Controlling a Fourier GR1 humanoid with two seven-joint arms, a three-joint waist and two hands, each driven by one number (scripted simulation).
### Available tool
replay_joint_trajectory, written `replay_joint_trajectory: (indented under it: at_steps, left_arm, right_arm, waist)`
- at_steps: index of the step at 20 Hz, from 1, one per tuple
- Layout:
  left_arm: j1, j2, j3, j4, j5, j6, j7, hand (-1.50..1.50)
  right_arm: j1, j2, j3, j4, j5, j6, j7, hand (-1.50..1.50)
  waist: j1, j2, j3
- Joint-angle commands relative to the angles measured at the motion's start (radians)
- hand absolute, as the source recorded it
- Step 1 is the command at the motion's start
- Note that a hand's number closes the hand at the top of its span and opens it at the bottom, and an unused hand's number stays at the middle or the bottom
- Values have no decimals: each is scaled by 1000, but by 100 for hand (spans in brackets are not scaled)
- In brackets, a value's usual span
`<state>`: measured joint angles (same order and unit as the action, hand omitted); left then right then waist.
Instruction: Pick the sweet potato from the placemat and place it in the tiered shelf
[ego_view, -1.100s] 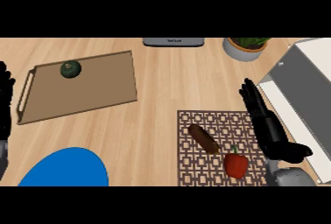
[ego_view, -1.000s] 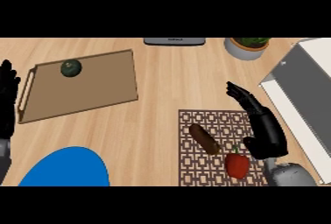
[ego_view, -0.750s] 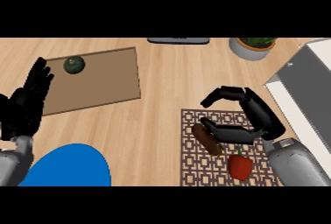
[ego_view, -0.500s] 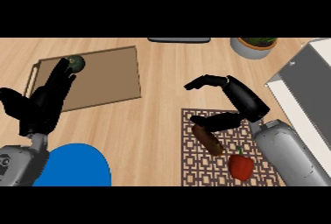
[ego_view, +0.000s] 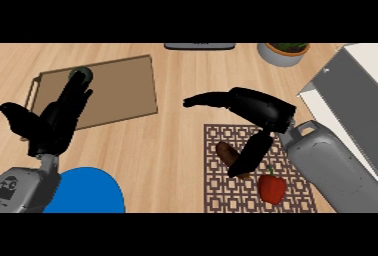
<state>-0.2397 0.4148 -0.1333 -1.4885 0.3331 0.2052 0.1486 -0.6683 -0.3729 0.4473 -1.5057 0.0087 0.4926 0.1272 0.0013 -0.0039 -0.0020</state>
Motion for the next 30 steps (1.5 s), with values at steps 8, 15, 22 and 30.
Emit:
replay_joint_trajectory:
  at_steps: [8,15,22,30]
  left_arm:
    - [1,1,2,20,-2,-19,5,0]
    - [-14,-3,39,17,-3,-32,8,0]
    - [9,-35,34,-36,-28,-14,45,0]
    - [-33,-47,71,-17,-45,-63,64,0]
  right_arm:
    - [-262,-116,390,-232,454,198,323,-150]
    - [-102,111,589,-176,667,143,553,-150]
    - [-38,114,667,-149,806,240,608,-150]
    - [32,104,663,-97,978,238,562,-150]
  waist:
    - [3,-13,-2]
    - [3,3,2]
    - [4,0,2]
    - [0,3,2]
